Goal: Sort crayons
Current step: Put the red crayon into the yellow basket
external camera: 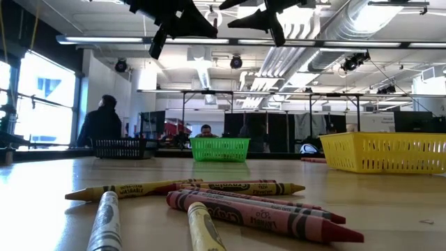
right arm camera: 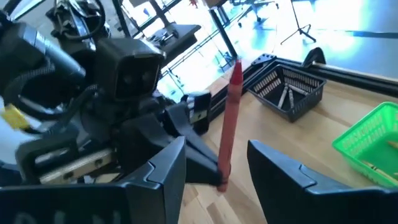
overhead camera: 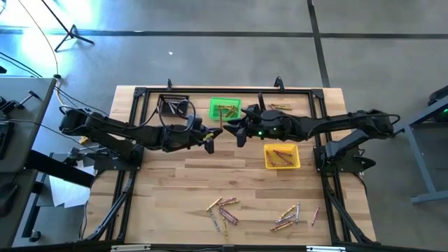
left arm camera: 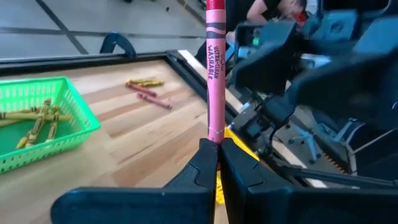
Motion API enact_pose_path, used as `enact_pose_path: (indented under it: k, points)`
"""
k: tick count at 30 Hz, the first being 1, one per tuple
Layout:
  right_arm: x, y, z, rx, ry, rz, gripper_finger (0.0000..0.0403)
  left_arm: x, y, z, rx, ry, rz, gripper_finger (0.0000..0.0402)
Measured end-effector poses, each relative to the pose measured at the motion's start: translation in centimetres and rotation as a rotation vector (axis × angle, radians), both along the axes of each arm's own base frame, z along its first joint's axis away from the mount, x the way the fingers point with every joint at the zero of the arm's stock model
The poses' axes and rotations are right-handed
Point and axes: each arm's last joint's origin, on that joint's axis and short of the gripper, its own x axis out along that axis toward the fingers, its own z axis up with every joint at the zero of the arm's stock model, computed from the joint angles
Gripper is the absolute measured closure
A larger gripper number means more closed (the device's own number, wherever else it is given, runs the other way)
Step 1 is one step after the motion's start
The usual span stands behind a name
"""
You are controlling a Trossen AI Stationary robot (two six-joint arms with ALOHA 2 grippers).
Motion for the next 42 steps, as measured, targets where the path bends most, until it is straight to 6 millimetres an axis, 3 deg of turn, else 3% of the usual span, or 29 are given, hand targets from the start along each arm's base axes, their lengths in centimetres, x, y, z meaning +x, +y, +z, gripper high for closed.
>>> enact_pose_path:
  k: [9, 29, 42]
  points:
    - [0.1, -1.0, -0.1, -0.002, -0.003, -0.039, 0.0245, 0.2, 0.0, 0.2, -0.02, -0.043, 0.008, 0.0401]
    - [0.2, -1.0, 0.7, 0.038, -0.094, -0.054, 0.0245, 0.3, 0.2, 0.3, -0.033, -0.068, 0.012, 0.0401]
    - [0.6, -1.1, 0.0, 0.111, -0.096, -0.099, 0.0245, 0.3, 0.2, 0.3, -0.048, -0.074, 0.017, 0.0401]
